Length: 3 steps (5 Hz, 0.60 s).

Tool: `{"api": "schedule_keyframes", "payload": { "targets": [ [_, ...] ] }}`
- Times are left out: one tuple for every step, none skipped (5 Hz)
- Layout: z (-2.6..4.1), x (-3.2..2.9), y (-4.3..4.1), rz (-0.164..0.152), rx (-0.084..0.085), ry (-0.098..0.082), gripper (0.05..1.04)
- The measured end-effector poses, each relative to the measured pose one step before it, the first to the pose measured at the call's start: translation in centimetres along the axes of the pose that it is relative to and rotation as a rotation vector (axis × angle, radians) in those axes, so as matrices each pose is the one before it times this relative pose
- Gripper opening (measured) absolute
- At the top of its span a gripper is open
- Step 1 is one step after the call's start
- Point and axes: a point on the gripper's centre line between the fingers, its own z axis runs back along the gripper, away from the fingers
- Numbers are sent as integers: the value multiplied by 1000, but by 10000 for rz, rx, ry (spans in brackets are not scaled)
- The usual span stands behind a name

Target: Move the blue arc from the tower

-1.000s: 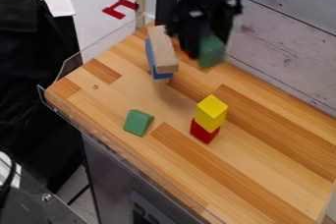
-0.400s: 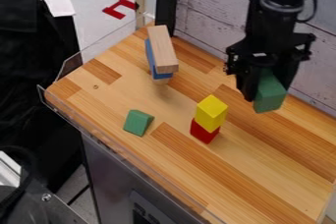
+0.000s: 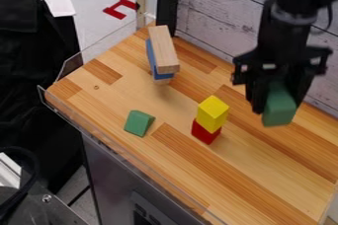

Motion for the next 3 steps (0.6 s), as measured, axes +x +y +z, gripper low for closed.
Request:
{"api": "schedule_keyframes", "payload": {
  "targets": [
    [-960,542,694,-2246,930,-123,592],
    [-1178,-510,-703,-2524,1091,178,592],
    [-945,-120,-913,-2537,306,44,592]
  ]
}}
